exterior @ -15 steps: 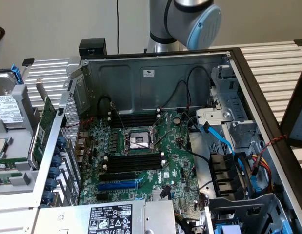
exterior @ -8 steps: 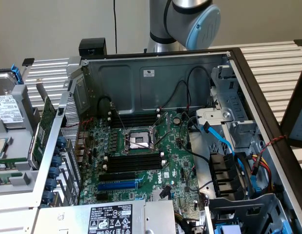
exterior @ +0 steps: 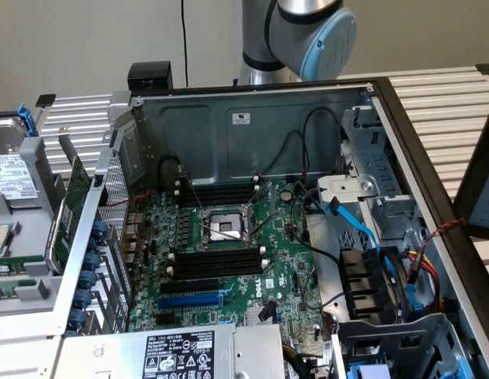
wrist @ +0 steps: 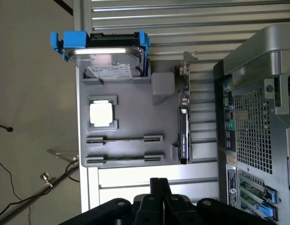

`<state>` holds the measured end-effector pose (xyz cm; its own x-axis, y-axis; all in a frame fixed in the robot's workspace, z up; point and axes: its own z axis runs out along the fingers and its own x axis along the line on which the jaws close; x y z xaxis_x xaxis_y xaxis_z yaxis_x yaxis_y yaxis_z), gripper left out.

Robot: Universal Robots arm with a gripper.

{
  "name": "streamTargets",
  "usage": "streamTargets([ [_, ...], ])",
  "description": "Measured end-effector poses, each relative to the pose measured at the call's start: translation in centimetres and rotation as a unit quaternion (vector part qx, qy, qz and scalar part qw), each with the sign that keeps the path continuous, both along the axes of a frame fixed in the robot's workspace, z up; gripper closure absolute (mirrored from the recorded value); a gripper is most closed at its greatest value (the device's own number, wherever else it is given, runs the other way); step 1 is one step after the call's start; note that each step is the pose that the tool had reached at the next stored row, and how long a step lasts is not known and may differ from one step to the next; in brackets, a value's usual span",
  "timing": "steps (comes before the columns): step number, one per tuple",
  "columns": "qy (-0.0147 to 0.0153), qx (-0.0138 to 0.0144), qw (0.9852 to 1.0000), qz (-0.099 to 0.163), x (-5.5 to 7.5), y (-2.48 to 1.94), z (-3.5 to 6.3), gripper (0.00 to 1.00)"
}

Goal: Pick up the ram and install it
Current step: 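Pick up the ram and move it above insertion slot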

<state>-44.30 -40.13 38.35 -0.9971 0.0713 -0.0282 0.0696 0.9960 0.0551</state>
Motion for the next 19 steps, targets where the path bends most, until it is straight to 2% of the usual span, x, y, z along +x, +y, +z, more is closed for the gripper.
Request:
streamTargets([
  [4, 0.0, -0.001, 1.0, 0.006, -0.16, 0.02, -0.02, 0.89],
  [9, 0.0, -0.0015, 0.9987, 0.051, -0.17, 0.02, -0.15, 0.89],
  [14, 0.0001, -0.0015, 0.9953, 0.097, -0.17, 0.02, -0.32, 0.89],
  [19, 0.0001, -0.0015, 0.9899, 0.141, -0.17, 0.01, -0.44, 0.89],
])
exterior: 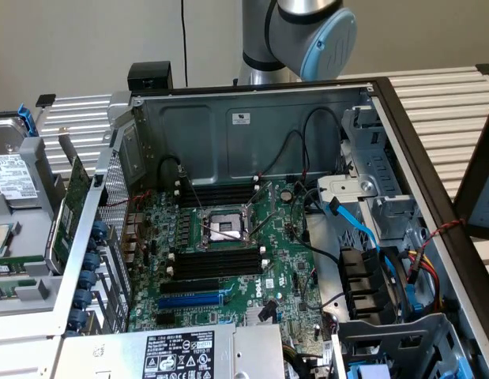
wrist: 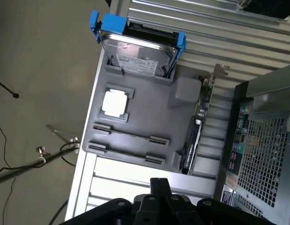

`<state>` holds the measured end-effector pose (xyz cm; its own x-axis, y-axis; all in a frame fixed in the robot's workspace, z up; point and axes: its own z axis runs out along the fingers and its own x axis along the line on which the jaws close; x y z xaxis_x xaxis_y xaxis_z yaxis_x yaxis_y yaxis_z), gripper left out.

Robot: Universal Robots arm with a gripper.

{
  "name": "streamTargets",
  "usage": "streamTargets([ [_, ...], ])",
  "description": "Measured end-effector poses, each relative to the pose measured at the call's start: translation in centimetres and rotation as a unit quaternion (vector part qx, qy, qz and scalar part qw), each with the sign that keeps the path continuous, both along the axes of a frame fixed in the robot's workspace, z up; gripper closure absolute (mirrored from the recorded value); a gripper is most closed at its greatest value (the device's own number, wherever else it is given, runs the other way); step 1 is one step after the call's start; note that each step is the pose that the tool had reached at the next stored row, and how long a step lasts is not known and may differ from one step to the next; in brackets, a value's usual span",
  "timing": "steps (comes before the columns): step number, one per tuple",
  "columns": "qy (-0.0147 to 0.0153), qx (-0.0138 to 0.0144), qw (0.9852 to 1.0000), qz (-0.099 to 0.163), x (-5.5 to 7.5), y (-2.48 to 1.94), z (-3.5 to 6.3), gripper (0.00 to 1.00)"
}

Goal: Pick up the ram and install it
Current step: 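Pick up the ram and move it above insertion slot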

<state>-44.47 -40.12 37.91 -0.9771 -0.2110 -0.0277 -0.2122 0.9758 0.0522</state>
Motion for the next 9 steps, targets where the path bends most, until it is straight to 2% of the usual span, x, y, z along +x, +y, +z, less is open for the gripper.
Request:
streamTargets([
  [4, 0.0, 0.0, 0.9993, 0.036, -0.05, 0.0, -0.11, 0.89],
  [9, 0.0, 0.0, 0.9971, 0.076, -0.23, 0.0, -0.23, 0.89],
])
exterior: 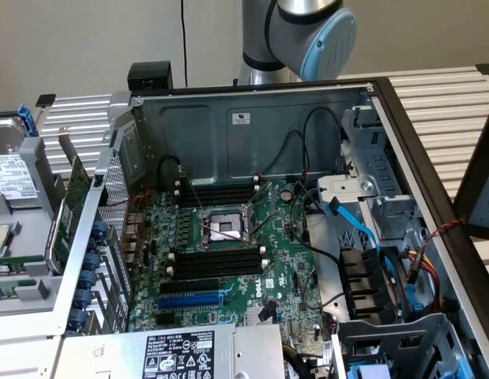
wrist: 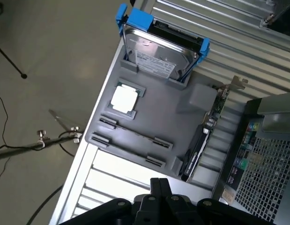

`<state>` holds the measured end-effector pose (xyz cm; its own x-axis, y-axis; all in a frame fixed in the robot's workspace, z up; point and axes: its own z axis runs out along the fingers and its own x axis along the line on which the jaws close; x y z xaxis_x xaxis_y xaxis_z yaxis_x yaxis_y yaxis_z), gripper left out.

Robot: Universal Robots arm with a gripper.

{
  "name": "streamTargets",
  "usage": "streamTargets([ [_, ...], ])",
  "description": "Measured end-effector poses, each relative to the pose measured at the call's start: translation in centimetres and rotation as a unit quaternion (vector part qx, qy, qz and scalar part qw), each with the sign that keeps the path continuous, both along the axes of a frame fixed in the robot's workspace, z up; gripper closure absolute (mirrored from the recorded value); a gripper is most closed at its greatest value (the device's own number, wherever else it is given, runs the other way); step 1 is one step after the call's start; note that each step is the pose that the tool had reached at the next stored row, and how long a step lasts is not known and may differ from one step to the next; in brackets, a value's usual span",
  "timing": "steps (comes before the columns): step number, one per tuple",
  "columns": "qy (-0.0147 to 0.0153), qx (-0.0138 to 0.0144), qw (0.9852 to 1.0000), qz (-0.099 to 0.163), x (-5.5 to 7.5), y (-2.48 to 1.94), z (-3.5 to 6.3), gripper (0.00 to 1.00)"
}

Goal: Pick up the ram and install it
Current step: 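Pick up the ram and move it above insertion slot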

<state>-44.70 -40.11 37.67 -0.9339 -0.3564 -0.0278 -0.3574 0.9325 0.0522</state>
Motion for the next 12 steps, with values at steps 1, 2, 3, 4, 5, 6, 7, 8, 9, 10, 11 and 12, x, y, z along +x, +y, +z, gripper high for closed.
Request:
streamTargets([
  [1, 0.0, 0.0, 1.0, 0.004, -0.12, 0.01, -0.02, 0.89],
  [2, 0.0, 0.0, 1.0, 0.008, -0.24, 0.01, -0.04, 0.89],
  [3, 0.0, 0.0001, 0.9999, 0.013, -0.32, 0.02, -0.07, 0.89],
  [4, 0.0, 0.0001, 0.9998, 0.02, -0.36, 0.01, -0.1, 0.89],
  [5, 0.0, 0.0, 0.9996, 0.029, -0.38, 0.01, -0.14, 0.89],
  [6, 0.0002, -0.0001, 0.9993, 0.038, -0.39, 0.01, -0.17, 0.89],
  [7, 0.0001, 0.0, 0.9989, 0.047, -0.39, 0.02, -0.22, 0.89],
  [8, 0.0001, 0.0, 0.9984, 0.057, -0.4, 0.02, -0.28, 0.89],
  [9, 0.0001, 0.0, 0.9979, 0.065, -0.41, 0.02, -0.33, 0.89],
  [10, 0.0001, 0.0, 0.9972, 0.074, -0.4, 0.03, -0.38, 0.89],
  [11, 0.0001, 0.0, 0.9965, 0.084, -0.41, 0.02, -0.43, 0.89],
  [12, 0.0001, 0.0, 0.9957, 0.093, -0.4, 0.02, -0.49, 0.89],
])
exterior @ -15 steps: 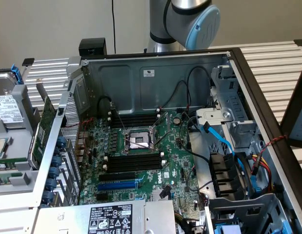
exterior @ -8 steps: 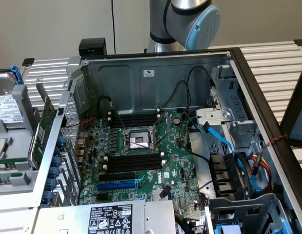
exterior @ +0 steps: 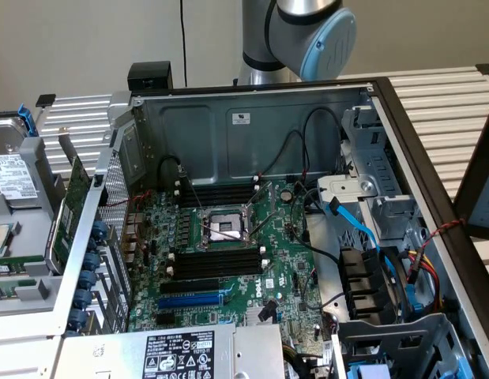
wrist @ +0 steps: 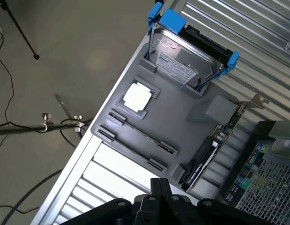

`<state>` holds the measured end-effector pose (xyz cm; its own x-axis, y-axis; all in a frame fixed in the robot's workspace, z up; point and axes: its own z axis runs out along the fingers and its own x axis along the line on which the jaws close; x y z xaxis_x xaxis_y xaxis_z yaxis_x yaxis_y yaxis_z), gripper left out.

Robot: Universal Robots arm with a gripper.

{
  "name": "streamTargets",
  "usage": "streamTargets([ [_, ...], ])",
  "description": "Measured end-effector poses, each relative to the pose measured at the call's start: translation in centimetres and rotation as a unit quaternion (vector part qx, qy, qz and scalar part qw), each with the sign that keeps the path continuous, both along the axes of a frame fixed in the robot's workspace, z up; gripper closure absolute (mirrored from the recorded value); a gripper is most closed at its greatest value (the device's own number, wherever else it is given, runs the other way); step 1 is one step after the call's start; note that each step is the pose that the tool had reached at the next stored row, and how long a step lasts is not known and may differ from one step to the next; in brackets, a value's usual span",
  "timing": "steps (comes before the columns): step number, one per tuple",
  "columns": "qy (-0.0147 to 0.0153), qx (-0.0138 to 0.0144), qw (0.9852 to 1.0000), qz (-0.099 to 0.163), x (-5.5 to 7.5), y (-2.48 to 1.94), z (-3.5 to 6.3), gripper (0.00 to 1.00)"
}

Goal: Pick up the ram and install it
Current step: 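Pick up the ram and move it above insertion slot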

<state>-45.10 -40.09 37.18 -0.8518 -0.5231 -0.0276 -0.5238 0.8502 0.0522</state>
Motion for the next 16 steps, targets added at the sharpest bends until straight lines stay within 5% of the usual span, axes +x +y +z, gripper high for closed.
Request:
streamTargets([
  [8, 0.0, 0.0, 0.9974, 0.072, 0.0, 0.0, -0.34, 0.89],
  [16, 0.0, 0.0, 0.9894, 0.145, 0.0, 0.0, -0.55, 0.89],
])
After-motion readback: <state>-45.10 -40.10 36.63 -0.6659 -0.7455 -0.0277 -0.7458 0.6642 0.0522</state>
